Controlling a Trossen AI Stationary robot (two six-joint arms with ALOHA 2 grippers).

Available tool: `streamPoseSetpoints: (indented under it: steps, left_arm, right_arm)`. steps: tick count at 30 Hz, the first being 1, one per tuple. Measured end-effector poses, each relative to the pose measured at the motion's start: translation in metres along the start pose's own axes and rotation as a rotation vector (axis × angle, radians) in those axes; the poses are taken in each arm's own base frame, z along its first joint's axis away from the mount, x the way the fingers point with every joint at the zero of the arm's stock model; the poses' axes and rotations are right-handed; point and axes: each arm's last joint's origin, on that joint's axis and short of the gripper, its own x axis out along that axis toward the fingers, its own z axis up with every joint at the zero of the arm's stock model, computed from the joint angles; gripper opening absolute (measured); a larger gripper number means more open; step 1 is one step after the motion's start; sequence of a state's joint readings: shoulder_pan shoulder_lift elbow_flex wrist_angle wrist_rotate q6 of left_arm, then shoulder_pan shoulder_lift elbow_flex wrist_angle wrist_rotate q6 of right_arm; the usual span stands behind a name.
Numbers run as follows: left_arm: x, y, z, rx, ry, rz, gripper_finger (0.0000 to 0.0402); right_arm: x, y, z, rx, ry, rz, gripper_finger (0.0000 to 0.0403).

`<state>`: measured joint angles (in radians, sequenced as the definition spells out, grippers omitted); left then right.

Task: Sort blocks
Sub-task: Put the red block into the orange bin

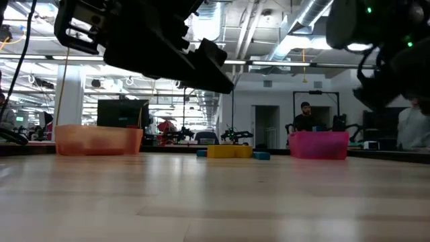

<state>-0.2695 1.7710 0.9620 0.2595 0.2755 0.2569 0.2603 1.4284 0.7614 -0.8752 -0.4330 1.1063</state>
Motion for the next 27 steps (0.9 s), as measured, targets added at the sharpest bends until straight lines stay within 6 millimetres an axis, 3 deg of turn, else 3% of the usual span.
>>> streamPoseSetpoints:
  steps: [6,17,23,27]
  left_arm:
    - [0.0,0.0,0.0,0.015,0.001,0.003,0.0238]
    - [0.0,0.0,0.002,0.033,-0.022,0.009,0.0238]
    - [0.0,0.001,0.002,0.033,-0.023,0.009,0.0238]
    - [0.0,0.001,0.002,0.034,-0.024,0.009,0.0238]
  right_arm:
    - [0.02,-0.003,0.001,0.027,0.036,0.111,0.0251]
    - [0.035,-0.011,-0.007,0.075,0.101,0.098,0.0251]
    - [0.048,-0.003,-0.006,0.101,0.089,0.25,0.0251]
    - [0.056,-0.004,-0.006,0.151,0.111,0.199,0.0251]
